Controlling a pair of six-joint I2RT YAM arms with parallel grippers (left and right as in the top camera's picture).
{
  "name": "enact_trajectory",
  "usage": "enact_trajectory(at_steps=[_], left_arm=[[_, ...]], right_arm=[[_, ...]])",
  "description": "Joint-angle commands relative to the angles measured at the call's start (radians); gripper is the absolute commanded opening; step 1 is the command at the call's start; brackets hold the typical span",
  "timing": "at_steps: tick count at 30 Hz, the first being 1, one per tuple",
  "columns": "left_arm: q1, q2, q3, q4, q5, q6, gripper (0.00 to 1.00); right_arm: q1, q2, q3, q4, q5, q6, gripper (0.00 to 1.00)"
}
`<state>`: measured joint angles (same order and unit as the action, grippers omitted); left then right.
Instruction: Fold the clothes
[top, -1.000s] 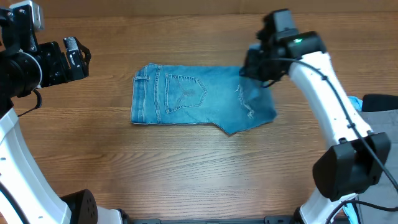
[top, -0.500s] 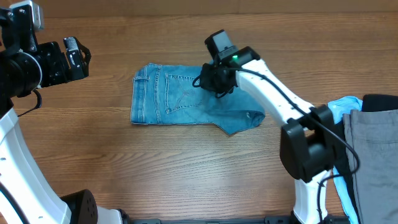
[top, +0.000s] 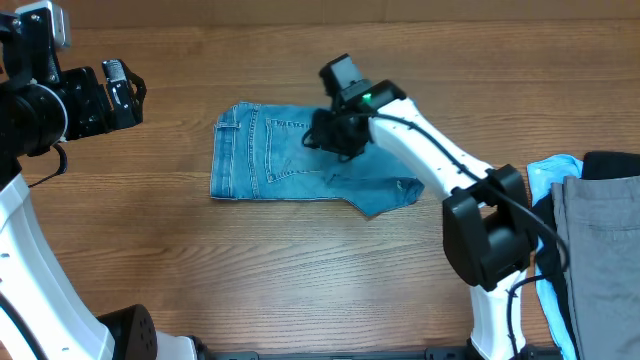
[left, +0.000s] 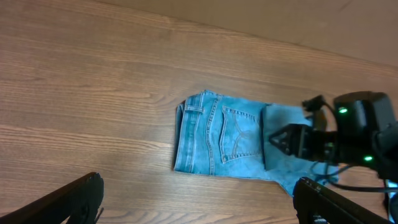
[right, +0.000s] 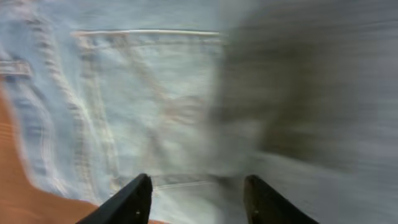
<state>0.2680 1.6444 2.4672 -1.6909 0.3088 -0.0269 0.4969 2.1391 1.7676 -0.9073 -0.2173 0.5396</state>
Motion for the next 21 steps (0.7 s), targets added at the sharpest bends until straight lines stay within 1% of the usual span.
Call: enact_trajectory(at_steps=[1,2,4,5,8,10,12,15,18,21], left_arm=[[-0.001,0.007,0.004,0.002,-0.005,-0.011,1.00],[-0.001,0.007,0.004,0.002,-0.005,-0.011,1.00],[-0.001,0.007,0.004,0.002,-0.005,-0.011,1.00],[-0.001,0.007,0.004,0.002,-0.005,-0.011,1.00],[-0.001,0.007,0.004,0.002,-0.005,-0.011,1.00],[-0.001,0.007,0.004,0.002,-0.005,-0.011,1.00],[-0.001,0.007,0.004,0.002,-0.005,-0.011,1.00],[-0.001,0.007,0.004,0.002,-0.005,-0.011,1.00],[-0.001,0.007,0.004,0.002,-0.005,-0.011,1.00],[-0.001,0.007,0.004,0.002,-0.005,-0.011,1.00]], right_arm=[[-0.105,-0.159,0.047,-0.088,0.044,-0.081,0.19],[-0.119,-0.167,0.047,-0.109,0.043,-0.081,0.12],[-0.143,-0.165,0.041,-0.158,0.038,-0.080,0.06],[-0.145,-0.158,0.022,-0.164,0.032,-0.080,0.05],[-0.126,-0.118,-0.048,-0.130,-0.008,-0.075,0.04],[-0.100,-0.086,-0.111,-0.069,-0.058,-0.063,0.04],[-0.068,-0.050,-0.174,-0.006,-0.094,-0.020,0.04],[-0.008,-0.016,-0.274,0.134,-0.148,0.035,0.04],[0.033,-0.014,-0.299,0.232,-0.154,0.035,0.04],[0.028,-0.035,-0.246,0.216,-0.155,-0.001,0.04]])
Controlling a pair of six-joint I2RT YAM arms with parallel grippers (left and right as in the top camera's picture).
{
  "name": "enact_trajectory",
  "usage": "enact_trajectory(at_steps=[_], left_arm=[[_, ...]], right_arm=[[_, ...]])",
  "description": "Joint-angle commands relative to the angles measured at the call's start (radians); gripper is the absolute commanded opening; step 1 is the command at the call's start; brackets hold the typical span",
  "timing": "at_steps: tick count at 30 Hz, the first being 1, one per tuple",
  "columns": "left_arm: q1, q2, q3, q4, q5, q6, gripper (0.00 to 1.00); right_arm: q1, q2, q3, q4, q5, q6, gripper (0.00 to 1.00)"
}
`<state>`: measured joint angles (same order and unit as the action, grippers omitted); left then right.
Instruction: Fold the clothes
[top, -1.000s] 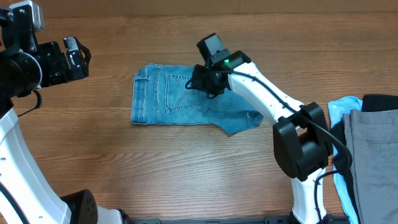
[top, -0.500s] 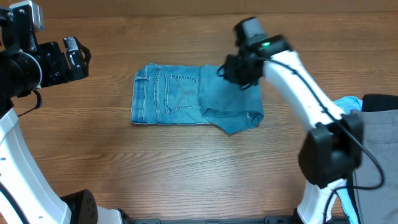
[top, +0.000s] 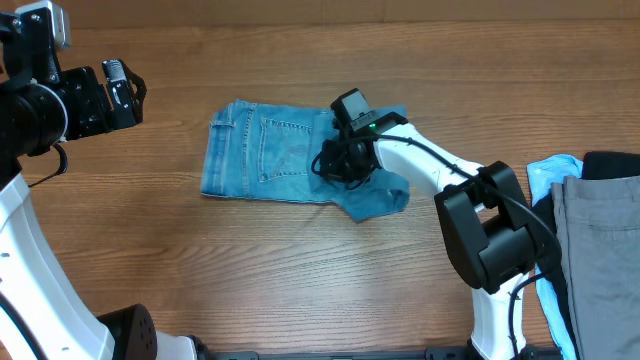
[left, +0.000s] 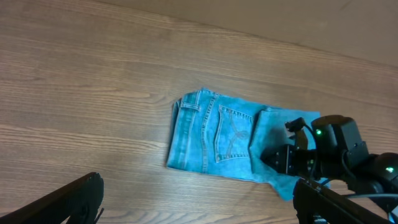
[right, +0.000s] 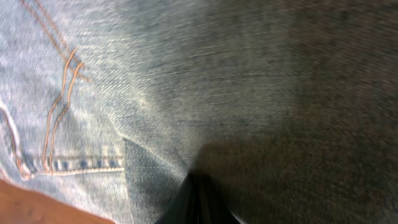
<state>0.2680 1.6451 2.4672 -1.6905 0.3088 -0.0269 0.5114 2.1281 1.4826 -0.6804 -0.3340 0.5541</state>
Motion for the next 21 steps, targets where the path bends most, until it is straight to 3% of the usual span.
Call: enact_trajectory(at_steps=[1,7,13,16,21], left_arm=[[-0.001,0.006,0.004,0.001,-0.005,-0.011,1.00],[-0.001,0.006,0.004,0.001,-0.005,-0.011,1.00],[-0.001,0.006,0.004,0.001,-0.005,-0.011,1.00],[-0.001,0.006,0.004,0.001,-0.005,-0.011,1.00],[-0.001,0.006,0.004,0.001,-0.005,-0.011,1.00]], right_arm=[[0.004,-0.038,0.061,-0.031,-0.038,-0.038,0.04],[-0.114,-0.192,0.215,-0.293,0.036,-0.124,0.06],[-0.257,-0.234,0.197,-0.473,0.074,-0.148,0.06],[-0.275,-0.213,0.112,-0.466,0.084,-0.148,0.06],[-0.247,-0.164,-0.142,-0.280,0.044,-0.155,0.06]])
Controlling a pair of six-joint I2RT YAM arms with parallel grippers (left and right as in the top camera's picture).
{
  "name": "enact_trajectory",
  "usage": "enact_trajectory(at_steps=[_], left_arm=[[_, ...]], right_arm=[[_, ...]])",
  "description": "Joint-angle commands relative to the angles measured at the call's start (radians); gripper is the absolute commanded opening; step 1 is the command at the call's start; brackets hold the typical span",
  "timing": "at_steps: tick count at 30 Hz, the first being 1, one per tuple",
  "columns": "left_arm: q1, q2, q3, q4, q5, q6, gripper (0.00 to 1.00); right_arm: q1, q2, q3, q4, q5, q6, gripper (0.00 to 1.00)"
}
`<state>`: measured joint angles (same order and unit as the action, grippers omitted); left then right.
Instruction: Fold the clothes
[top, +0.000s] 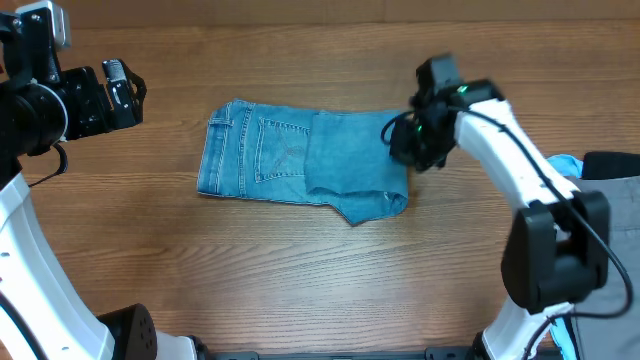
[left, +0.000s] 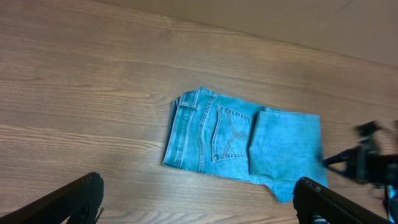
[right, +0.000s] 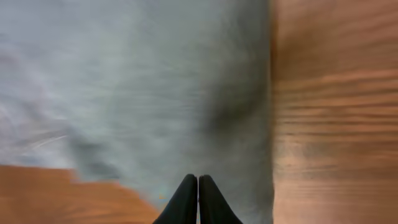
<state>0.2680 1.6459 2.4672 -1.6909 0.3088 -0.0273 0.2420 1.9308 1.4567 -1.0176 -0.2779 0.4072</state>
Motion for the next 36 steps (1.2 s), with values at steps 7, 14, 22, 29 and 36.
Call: enact_trajectory(at_steps=[7,14,22,29,36], left_arm=[[-0.001,0.005,0.004,0.002,-0.005,-0.010,1.00],[-0.001,0.005,0.004,0.002,-0.005,-0.010,1.00],[0.000,0.005,0.004,0.002,-0.005,-0.010,1.00],[0.000,0.005,0.004,0.002,-0.005,-0.010,1.00],[0.000,0.005,0.004,0.002,-0.005,-0.010,1.00]], right_arm=[[0.005,0.021,-0.186,0.084,-0.011,-0.011,0.05],[0.017,-0.138,0.030,0.023,-0.091,-0.082,0.08],[0.091,-0.082,0.021,0.391,-0.156,0.039,0.17],[0.180,0.176,0.021,0.600,0.005,0.135,0.07],[0.171,0.234,0.039,0.658,-0.172,0.101,0.04]])
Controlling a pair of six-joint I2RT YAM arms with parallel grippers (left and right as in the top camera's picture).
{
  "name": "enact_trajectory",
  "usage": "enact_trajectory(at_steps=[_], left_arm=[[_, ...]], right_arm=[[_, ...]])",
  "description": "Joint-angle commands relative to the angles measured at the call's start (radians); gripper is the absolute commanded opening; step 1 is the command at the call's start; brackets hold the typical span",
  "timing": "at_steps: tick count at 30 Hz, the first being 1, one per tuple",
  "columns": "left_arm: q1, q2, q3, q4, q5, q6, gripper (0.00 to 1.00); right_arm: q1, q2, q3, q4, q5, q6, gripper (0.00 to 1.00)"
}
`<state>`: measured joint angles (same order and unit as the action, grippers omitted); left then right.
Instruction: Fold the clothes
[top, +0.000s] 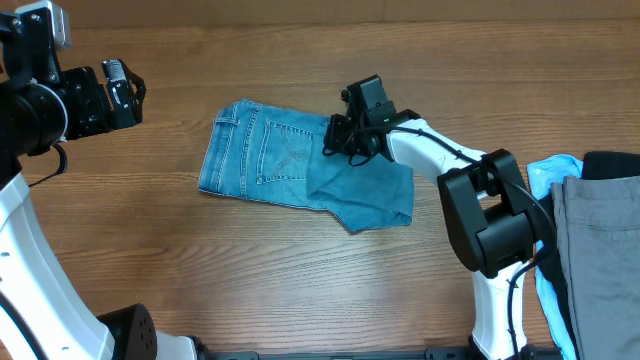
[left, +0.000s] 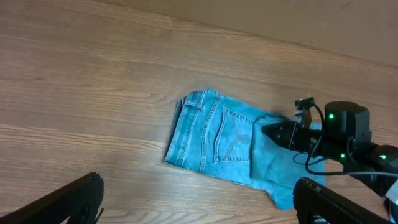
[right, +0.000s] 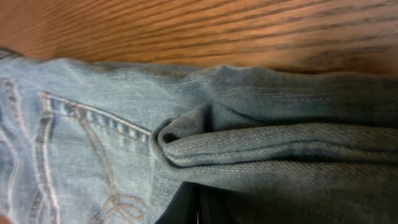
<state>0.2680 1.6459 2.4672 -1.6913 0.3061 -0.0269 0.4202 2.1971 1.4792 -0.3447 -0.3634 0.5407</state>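
Note:
Light-blue denim shorts (top: 268, 160) lie flat mid-table, waistband to the left, with one leg folded over as a rumpled flap (top: 372, 190). My right gripper (top: 338, 138) is shut and low at the far edge of that flap, its tips against the cloth. In the right wrist view (right: 198, 210) the tips sit under a bunched ridge of denim (right: 267, 149) beside a back pocket (right: 93, 124). My left gripper (left: 199, 205) hangs open high over the table's left side, well away from the shorts (left: 214, 137).
A pile of other clothes sits at the table's right edge: a grey garment (top: 600, 230), a black one (top: 612, 162) and a light-blue one (top: 550, 175). Bare wooden table (top: 250, 270) surrounds the shorts.
My right gripper, still shut, went from the right edge of the folded shorts to the far edge of the flap near the middle. The flap is now rumpled and the shorts lie slightly turned.
My right gripper first hovered open over the middle of the shorts. It was then shut and pressed on the folded leg, then at the shorts' right edge with the flap lying smooth. Now it is at the flap's far edge, cloth bunched. The left arm stayed put.

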Motion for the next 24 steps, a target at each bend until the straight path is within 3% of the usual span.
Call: enact_trajectory(at_steps=[1,4,8,12,15,19,24], left_arm=[[0.000,0.005,0.004,0.002,-0.003,-0.011,1.00],[0.000,0.005,0.004,0.002,-0.003,-0.011,1.00],[0.000,0.005,0.004,0.002,-0.003,-0.011,1.00],[0.000,0.005,0.004,0.002,-0.003,-0.011,1.00],[0.000,0.005,0.004,0.002,-0.003,-0.011,1.00],[0.000,0.005,0.004,0.002,-0.003,-0.011,1.00],[0.000,0.005,0.004,0.002,-0.003,-0.011,1.00]], right_arm=[[-0.014,-0.063,0.025,-0.037,-0.111,-0.044,0.04],[-0.030,-0.180,0.050,-0.148,-0.117,-0.056,0.04],[-0.080,-0.428,0.067,-0.498,0.026,-0.100,0.04],[-0.164,-0.465,0.041,-0.726,0.147,-0.125,0.04],[-0.178,-0.433,-0.122,-0.714,0.145,-0.078,0.04],[-0.188,-0.384,-0.352,-0.571,0.146,0.038,0.04],[-0.208,-0.381,-0.454,-0.435,0.092,0.082,0.04]])
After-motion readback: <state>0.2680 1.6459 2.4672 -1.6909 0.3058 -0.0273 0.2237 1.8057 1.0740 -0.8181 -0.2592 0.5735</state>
